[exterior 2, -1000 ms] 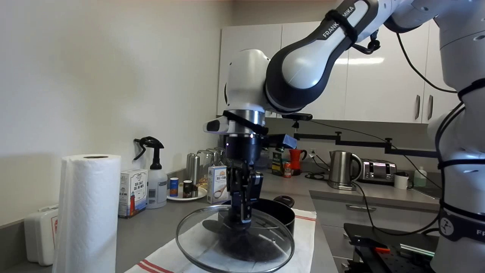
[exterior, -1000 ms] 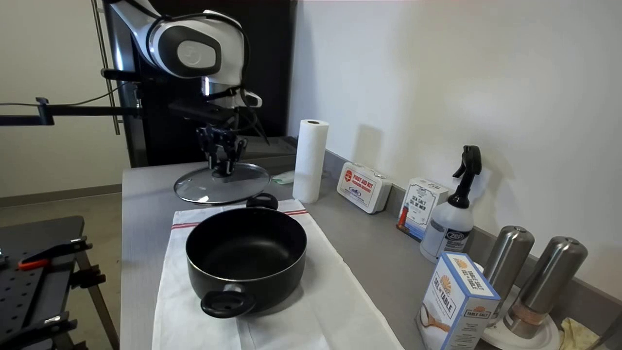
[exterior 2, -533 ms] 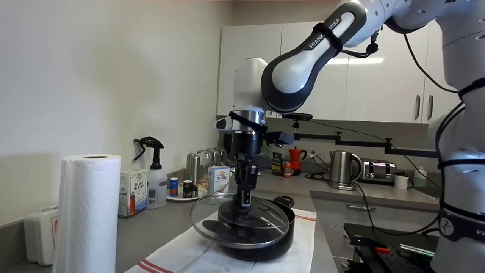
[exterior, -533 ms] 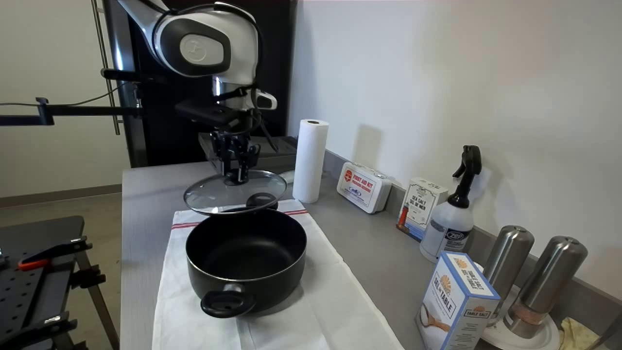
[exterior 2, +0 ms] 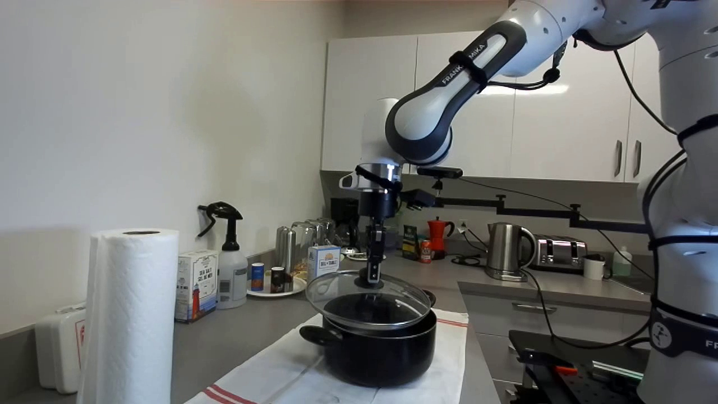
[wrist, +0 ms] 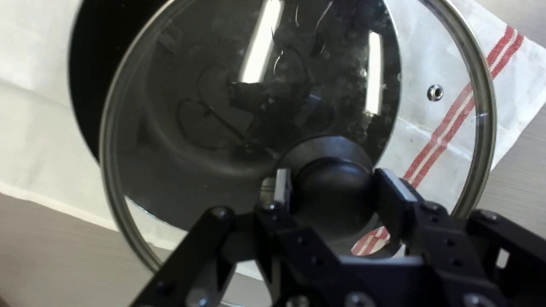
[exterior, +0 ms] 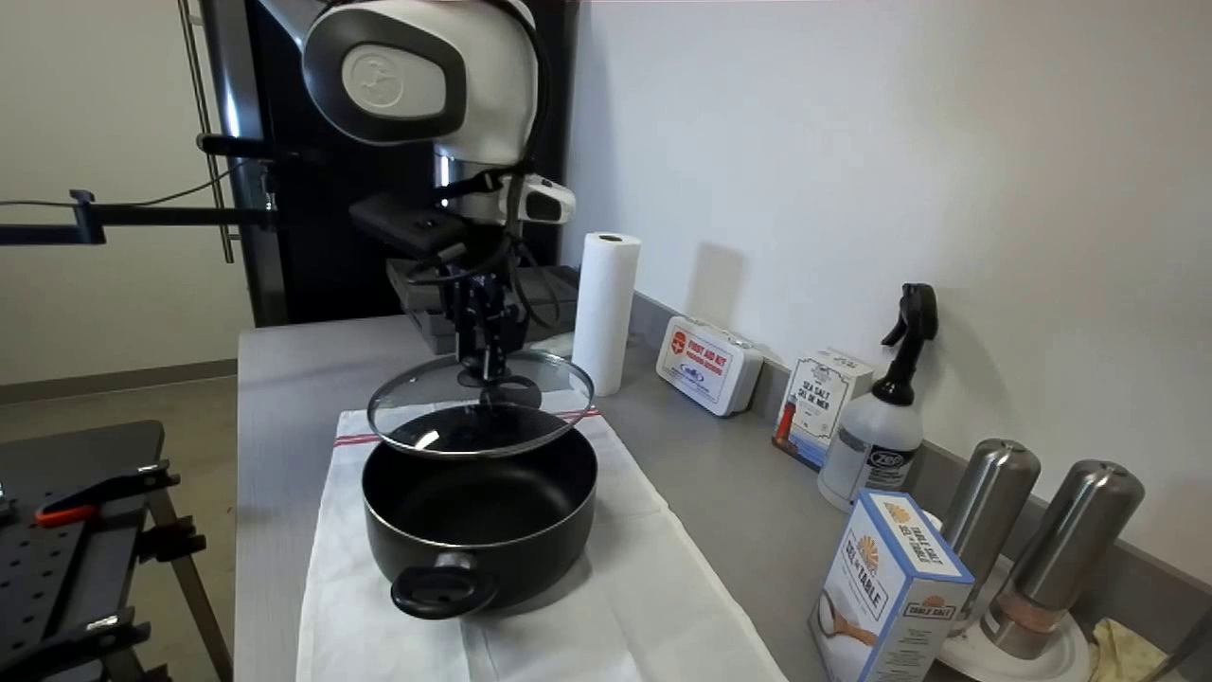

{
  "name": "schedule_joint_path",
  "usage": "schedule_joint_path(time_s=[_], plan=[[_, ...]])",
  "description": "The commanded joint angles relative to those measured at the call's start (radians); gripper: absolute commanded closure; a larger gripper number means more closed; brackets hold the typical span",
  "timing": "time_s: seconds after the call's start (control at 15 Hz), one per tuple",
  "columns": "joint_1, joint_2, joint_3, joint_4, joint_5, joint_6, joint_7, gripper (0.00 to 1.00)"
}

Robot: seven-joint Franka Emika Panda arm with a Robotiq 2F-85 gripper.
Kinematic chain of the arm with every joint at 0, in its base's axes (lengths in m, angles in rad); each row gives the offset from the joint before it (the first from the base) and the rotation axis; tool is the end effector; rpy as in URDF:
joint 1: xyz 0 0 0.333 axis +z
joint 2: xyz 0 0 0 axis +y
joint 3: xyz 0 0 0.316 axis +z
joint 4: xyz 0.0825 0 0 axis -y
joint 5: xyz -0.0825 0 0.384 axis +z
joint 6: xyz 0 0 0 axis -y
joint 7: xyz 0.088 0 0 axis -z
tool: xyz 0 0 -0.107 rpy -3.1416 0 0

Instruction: Put the glass lid on the black pot.

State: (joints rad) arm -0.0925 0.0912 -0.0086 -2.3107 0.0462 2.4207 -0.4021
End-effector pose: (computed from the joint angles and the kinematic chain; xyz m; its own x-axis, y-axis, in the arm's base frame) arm 0.5181 -0.0523 0.3068 0.9643 0.2631 0.0287 0.2637 -0.9644 -0.0208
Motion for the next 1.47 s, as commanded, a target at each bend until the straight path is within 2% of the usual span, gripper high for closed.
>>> schedule_joint_path(time_s=[0.0,0.67,1.4], plan=[[-0.015,-0.064,-0.026,-0.027,0.055,-0.037,-0.005,0.75],[-0.047,-0.061,-0.076,-0.062,0.151,-0.011,-0.015,0.75],[-0.051,-0.014,-0.079,-0.061,0.143,0.038,-0.003,0.75]])
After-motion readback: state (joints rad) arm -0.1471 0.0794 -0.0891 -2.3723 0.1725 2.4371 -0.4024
